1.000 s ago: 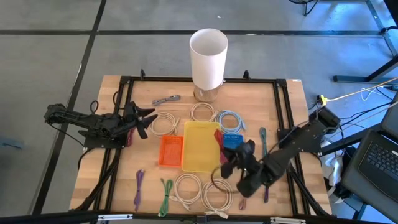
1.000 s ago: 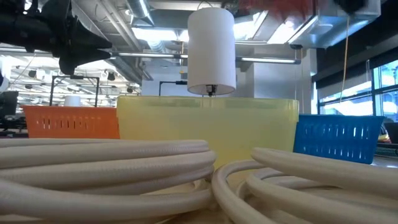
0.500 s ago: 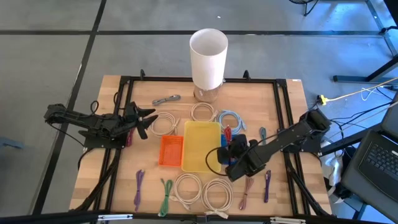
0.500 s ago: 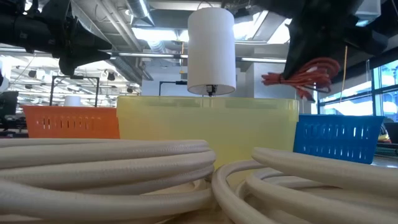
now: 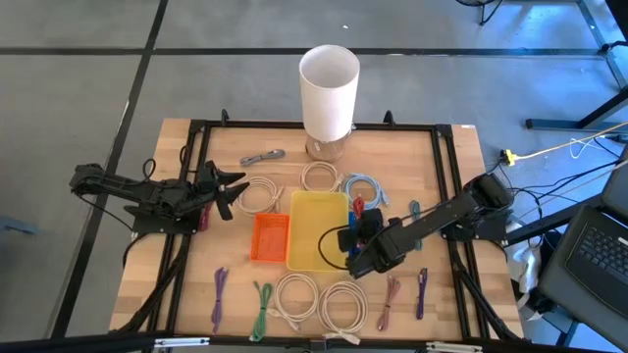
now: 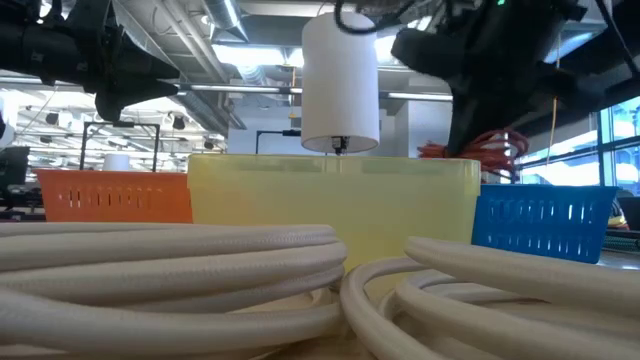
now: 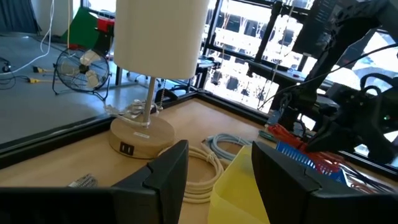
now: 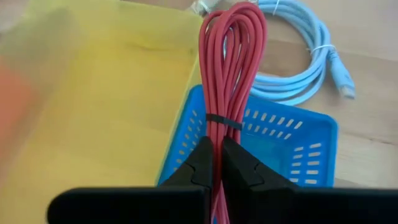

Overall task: Pick & Place USB Port
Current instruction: Put the small red charger cable into the blue bin

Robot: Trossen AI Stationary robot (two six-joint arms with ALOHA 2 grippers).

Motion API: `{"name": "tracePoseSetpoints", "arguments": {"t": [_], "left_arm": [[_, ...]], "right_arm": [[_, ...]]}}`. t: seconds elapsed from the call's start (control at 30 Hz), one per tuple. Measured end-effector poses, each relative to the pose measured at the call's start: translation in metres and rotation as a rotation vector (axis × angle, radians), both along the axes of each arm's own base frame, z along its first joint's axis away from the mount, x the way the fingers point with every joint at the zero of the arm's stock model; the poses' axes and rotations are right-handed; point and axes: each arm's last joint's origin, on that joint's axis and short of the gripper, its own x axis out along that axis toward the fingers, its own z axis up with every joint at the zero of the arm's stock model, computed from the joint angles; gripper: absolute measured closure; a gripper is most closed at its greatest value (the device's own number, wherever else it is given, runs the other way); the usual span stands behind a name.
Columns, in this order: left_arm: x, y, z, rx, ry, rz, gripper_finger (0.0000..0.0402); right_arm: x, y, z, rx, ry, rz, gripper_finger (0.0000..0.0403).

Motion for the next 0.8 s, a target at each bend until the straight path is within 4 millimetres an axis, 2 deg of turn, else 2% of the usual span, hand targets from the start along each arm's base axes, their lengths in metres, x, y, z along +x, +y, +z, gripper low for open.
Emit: {"name": "tracePoseSetpoints", "arguments": {"t": [0.8], "left_arm": [[0.000, 0.000, 0.000, 0.000, 0.000, -0.002, 0.0231]], "right_arm": [[0.016, 0.004, -0.033, 0.045, 0.027, -0.021, 0.0391]]}}
